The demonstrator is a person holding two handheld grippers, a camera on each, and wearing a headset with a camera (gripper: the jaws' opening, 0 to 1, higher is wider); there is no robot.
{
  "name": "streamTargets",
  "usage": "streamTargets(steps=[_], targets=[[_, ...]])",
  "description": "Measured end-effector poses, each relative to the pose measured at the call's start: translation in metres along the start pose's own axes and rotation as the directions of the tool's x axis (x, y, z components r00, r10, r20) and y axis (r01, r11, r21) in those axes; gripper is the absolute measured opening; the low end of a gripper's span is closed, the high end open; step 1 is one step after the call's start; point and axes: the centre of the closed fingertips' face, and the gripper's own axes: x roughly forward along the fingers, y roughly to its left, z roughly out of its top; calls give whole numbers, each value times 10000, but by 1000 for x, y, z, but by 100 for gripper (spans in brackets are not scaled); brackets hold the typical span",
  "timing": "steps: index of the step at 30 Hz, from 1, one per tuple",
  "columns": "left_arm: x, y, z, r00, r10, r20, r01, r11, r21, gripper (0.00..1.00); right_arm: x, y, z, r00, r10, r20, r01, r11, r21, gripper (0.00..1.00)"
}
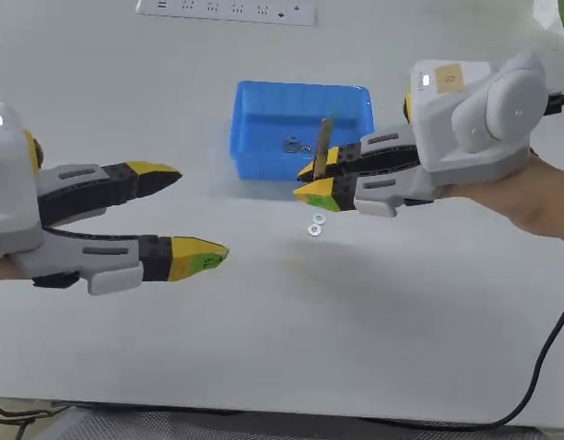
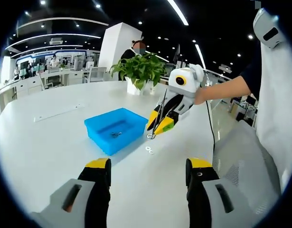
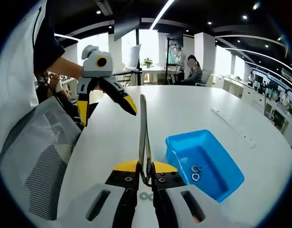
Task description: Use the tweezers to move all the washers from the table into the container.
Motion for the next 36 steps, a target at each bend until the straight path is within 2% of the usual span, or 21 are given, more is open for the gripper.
streamTargets(steps=[3, 5, 8, 11, 16, 22, 27, 29, 30, 35, 36], targets=[[-5, 3, -1, 9999, 38, -106, -37, 9999, 114, 72, -7, -5, 8, 9999, -159, -64, 157, 9993, -344, 10], [-8, 4, 0, 10000, 11, -1, -11, 10000, -78, 77, -13, -10, 16, 9996, -256, 75, 258, 9991, -347, 10], [-10, 7, 1, 9998, 209, 53, -208, 9998, -31, 83, -21, -20, 25, 9986, -499, 165, 507, 9976, -480, 10], [-11, 8, 1, 9996, 280, 104, -280, 9996, -41, 87, -24, -28, 30, 9977, -644, 205, 655, 9962, -574, 10], [-12, 7, 2, 9994, 330, 104, -328, 9993, -165, 100, -27, -49, 37, 9951, -970, 205, 983, 9922, -764, 10], [-15, 9, -1, 9991, 418, -12, -418, 9991, -62, 99, -22, -77, 43, 9903, -1332, 399, 1355, 9888, -627, 10], [-18, 12, -3, 9985, 550, -5, -550, 9983, -212, 99, -10, -94, 36, 9890, -1431, 370, 1445, 9887, -392, 10], [-19, 12, -5, 9982, 588, -71, -589, 9980, -230, 99, -3, -99, 29, 9895, -1425, 257, 1432, 9893, -281, 10], [-20, 13, -7, 9980, 616, -112, -619, 9978, -256, 99, 2, -109, 20, 9900, -1405, 150, 1408, 9898, -222, 10], [-22, 19, -14, 9971, 734, -185, -743, 9958, -541, 99, 18, -116, 0, 9901, -1381, -255, 1382, 9904, -11, 10], [-22, 20, -16, 9967, 781, -216, -792, 9951, -590, 99, 23, -122, -6, 9898, -1401, -272, 1405, 9900, 122, 10]])
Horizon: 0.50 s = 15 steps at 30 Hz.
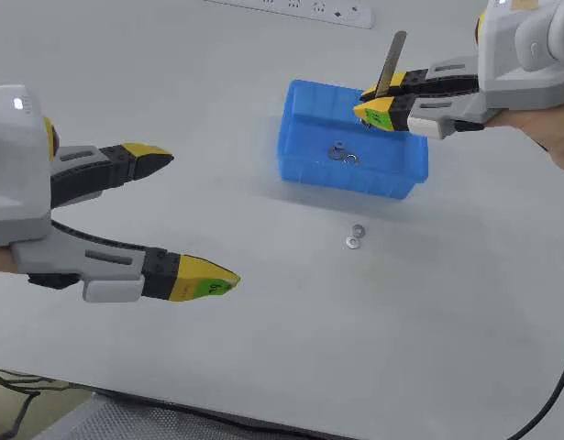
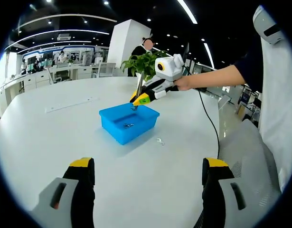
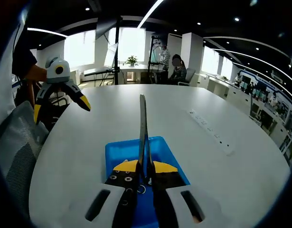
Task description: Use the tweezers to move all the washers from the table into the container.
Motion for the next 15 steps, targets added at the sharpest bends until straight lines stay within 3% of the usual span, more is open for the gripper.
streamTargets(steps=[9, 15], targets=[[-7, 5, -4, 9999, 105, -43, -106, 9996, -248, 99, 16, -10, -26, 9994, -83, -346, 99, 9988, 472, 10], [-4, 5, -6, 9999, 76, -137, -80, 9996, -263, 99, 22, -3, -27, 9993, 18, -362, 5, 9979, 640, 11]])
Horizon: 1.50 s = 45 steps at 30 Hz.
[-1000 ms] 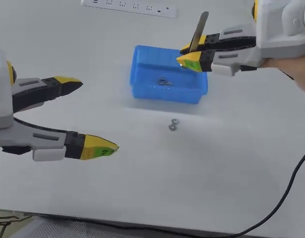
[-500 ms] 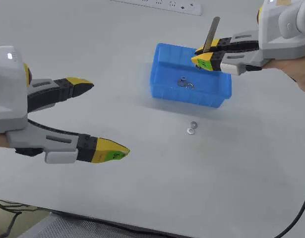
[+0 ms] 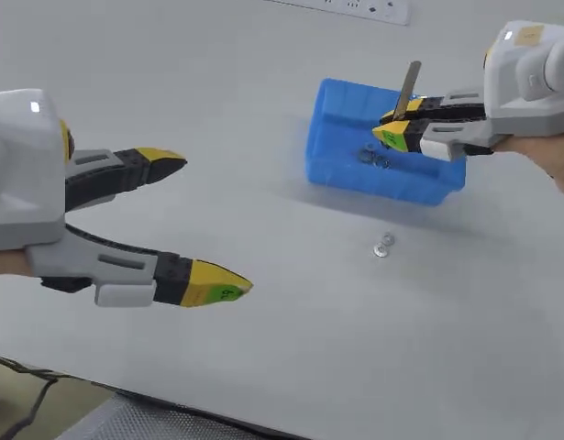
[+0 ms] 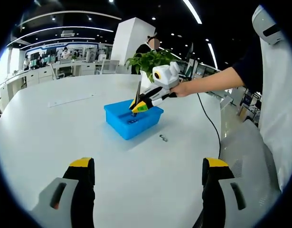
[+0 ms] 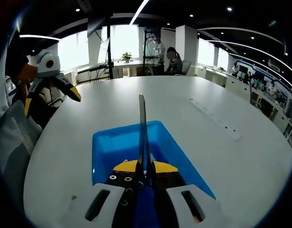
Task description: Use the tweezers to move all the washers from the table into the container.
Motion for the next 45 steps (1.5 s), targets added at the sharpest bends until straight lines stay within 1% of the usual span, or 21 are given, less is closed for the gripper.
streamTargets(steps=[2, 3, 7, 13, 16, 17, 18, 19, 22, 23, 24, 25, 27, 28, 31, 32, 34, 35, 39, 43, 45], targets=[[2, -3, 0, 9999, -140, 64, 140, 9999, -33, 99, 2, 3, -2, 10000, 42, -45, -42, 9999, -105, 11], [3, -4, 0, 9998, -165, 77, 166, 9999, -42, 99, 2, 6, 0, 9999, 154, 26, -154, 9999, 28, 11], [5, -5, -3, 9999, -156, -52, 156, 9999, -30, 99, 3, 10, 1, 9995, 300, 14, -300, 9995, -31, 11], [5, -6, 1, 9999, -142, 38, 142, 9999, -60, 99, 2, 12, 7, 9994, 312, 125, -310, 9994, -151, 10], [7, -2, 6, 9998, -156, 112, 156, 9999, -12, 99, -1, 14, 10, 9995, 240, 182, -235, 9994, -264, 9], [9, -1, 10, 9994, -210, 275, 213, 9997, -105, 99, -1, 15, 10, 9996, 233, 182, -227, 9993, -285, 9], [11, 2, 18, 9981, -221, 581, 242, 9991, -359, 99, -2, 16, 12, 9995, 253, 203, -247, 9993, -287, 9], [12, 5, 22, 9973, -231, 694, 257, 9990, -367, 99, -4, 17, 13, 9994, 270, 228, -263, 9992, -292, 9], [20, 16, 38, 9959, -182, 883, 194, 9997, -137, 98, -8, 23, 16, 9992, 369, 174, -360, 9980, -524, 9], [25, 20, 45, 9954, -187, 941, 188, 9998, -6, 96, -9, 24, 17, 9991, 374, 177, -364, 9978, -555, 9], [28, 23, 53, 9934, -221, 1125, 224, 9997, -13, 95, -9, 25, 18, 9991, 377, 180, -366, 9976, -594, 9], [34, 28, 69, 9847, -185, 1734, 240, 9993, -297, 92, -11, 26, 20, 9991, 380, 194, -368, 9974, -616, 9], [41, 33, 86, 9737, -158, 2272, 295, 9979, -570, 89, -12, 28, 23, 9992, 335, 235, -319, 9973, -654, 9], [47, 35, 96, 9687, -173, 2475, 294, 9985, -452, 88, -12, 28, 24, 9993, 297, 242, -281, 9974, -660, 9], [66, 32, 107, 9734, -437, 2247, 406, 9990, 184, 83, -12, 29, 28, 9994, 183, 278, -165, 9977, -663, 8], [73, 30, 112, 9745, -560, 2175, 458, 9976, 513, 80, -12, 29, 28, 9996, 100, 251, -81, 9972, -749, 8], [85, 26, 117, 9778, -764, 1950, 595, 9941, 911, 76, -13, 29, 30, 9996, 73, 257, -52, 9968, -795, 8], [90, 24, 119, 9776, -843, 1929, 646, 9922, 1064, 74, -13, 29, 31, 9995, 77, 294, -55, 9970, -772, 8], [106, 21, 134, 9756, -1033, 1935, 749, 9860, 1491, 65, -15, 31, 34, 9993, 62, 378, -32, 9969, -781, 8], [117, 22, 145, 9750, -1148, 1904, 822, 9818, 1712, 51, -18, 31, 35, 9991, 77, 417, -45, 9970, -777, 8], [124, 21, 150, 9734, -1288, 1897, 921, 9773, 1909, 47, -19, 32, 35, 9990, 80, 439, -47, 9972, -749, 8]])
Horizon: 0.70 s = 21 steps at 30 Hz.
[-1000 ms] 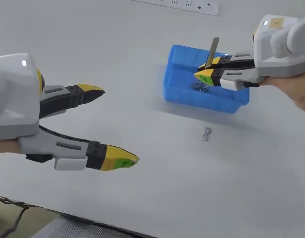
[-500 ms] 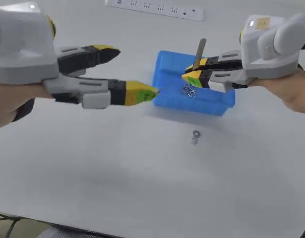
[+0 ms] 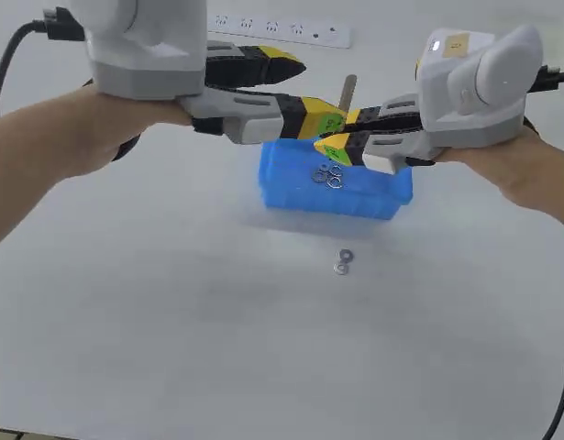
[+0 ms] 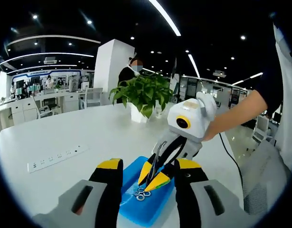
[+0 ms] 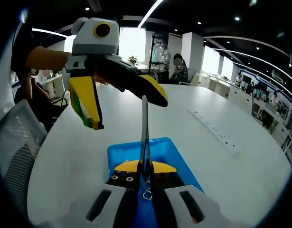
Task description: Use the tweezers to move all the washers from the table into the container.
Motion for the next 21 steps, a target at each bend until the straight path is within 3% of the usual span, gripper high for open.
streamTargets(steps=[5, 10, 15, 19, 21], targets=[[16, -14, -3, 9954, -910, -293, 914, 9957, 122, 41, -3, 2, 0, 10000, 69, 29, -69, 10000, 12, 8], [25, -20, -5, 9908, -1288, -416, 1296, 9914, 167, 40, -3, 5, 0, 9998, 216, 24, -216, 9997, -69, 7], [32, -25, -9, 9853, -1593, -616, 1625, 9854, 512, 18, -3, 8, -3, 9993, 375, -81, -376, 9992, -155, 7], [32, -30, -9, 9788, -1921, -714, 1959, 9793, 513, 11, -3, 8, -4, 9991, 420, -91, -421, 9990, -128, 7], [32, -25, -10, 9774, -1972, -759, 2011, 9784, 485, 11, -3, 7, -4, 9990, 436, -92, -437, 9989, -139, 7]])
